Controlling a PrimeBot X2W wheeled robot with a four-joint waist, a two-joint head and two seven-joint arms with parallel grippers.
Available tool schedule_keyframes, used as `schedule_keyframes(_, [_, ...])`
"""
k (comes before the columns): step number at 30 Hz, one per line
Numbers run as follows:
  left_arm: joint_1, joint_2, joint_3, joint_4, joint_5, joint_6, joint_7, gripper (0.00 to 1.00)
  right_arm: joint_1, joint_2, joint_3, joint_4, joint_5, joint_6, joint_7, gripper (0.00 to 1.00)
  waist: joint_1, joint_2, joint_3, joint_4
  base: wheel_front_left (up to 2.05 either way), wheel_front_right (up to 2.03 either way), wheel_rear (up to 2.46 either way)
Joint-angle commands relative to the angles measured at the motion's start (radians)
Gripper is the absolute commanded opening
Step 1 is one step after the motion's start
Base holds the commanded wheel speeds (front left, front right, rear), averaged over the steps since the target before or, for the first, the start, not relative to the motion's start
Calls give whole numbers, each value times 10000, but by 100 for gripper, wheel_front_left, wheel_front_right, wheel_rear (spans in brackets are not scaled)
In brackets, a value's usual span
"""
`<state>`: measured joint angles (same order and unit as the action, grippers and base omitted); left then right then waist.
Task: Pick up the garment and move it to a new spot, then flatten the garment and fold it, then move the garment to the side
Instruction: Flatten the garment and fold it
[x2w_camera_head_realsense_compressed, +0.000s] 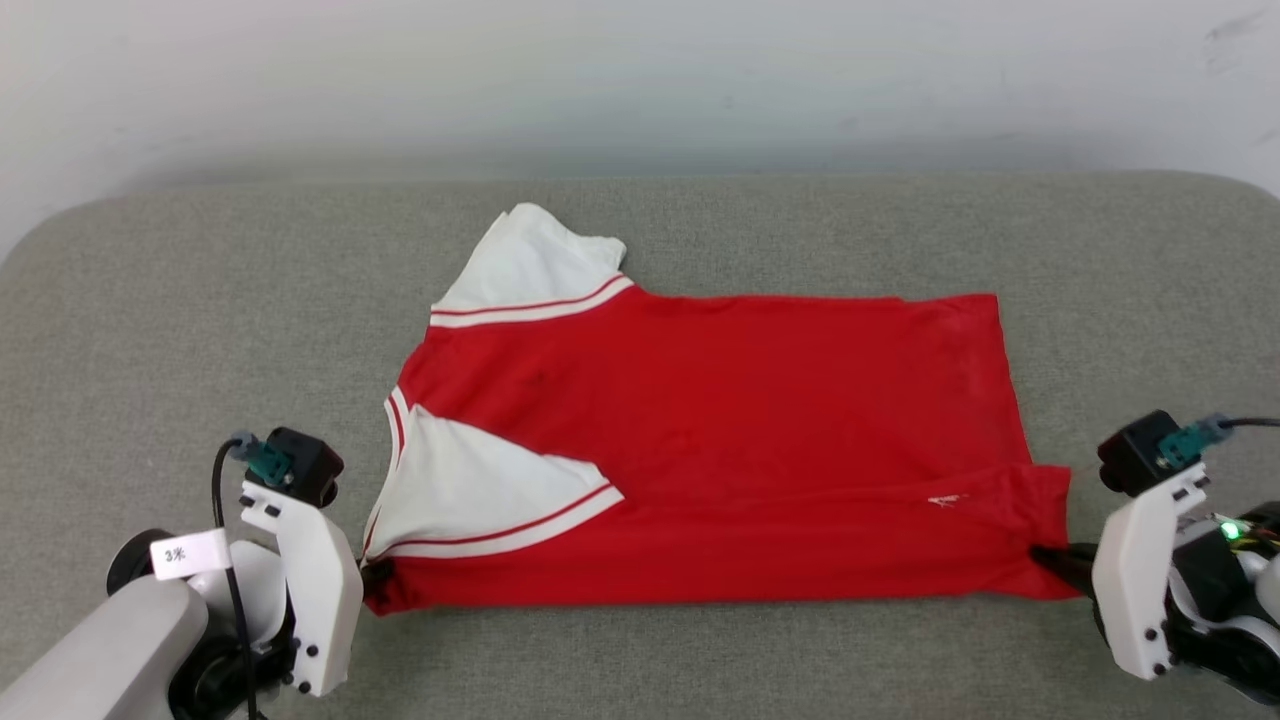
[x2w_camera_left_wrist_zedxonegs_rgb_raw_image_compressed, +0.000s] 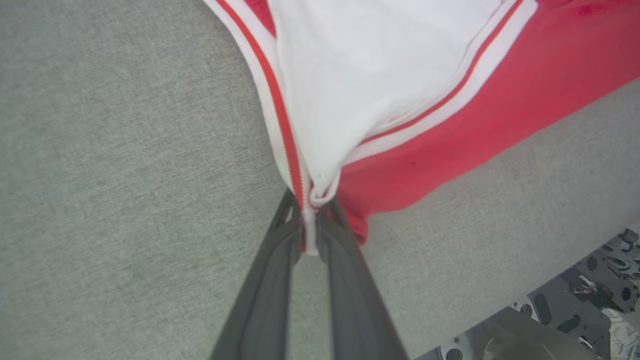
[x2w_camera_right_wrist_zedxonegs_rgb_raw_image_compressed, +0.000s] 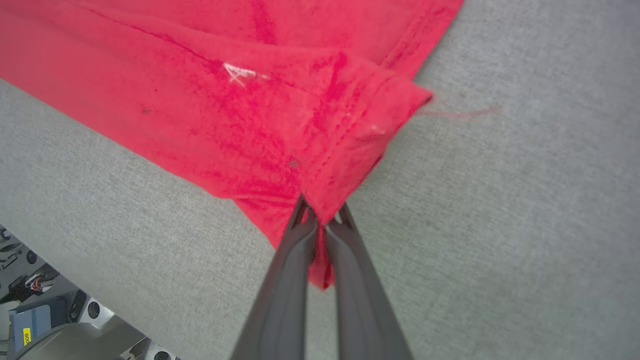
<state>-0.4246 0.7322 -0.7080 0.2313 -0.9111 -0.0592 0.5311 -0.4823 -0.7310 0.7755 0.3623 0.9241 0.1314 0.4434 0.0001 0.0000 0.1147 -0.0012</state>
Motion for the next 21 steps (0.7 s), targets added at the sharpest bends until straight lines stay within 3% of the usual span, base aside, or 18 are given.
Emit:
schedule_keyframes(1, [146,92,28,-82,-22,75,0,0,171,-157,-53,-68,26,-15,-56,0,-1,0,-92,-18,0,0,0])
schedule_keyframes(12, [1802,763,37,-2018,-397,981,-35,0,2177,-1442,-1125,-1718,199,-16,72,0,-1,0,-212,-101,0,0,0])
schedule_keyframes(17, [2339,754,-47,-2111,-527,1201,-148,0,2917,-1199,-1683,-1734,-11,-18,287,0,-1,0,-61,-132,0,0,0])
schedule_keyframes(21, [2446,532,-158,-1712,-587,1133,-209,0,3295,-727,-1900,-1315,-334,-18,308,0,-1,0,26,-92,0,0,0])
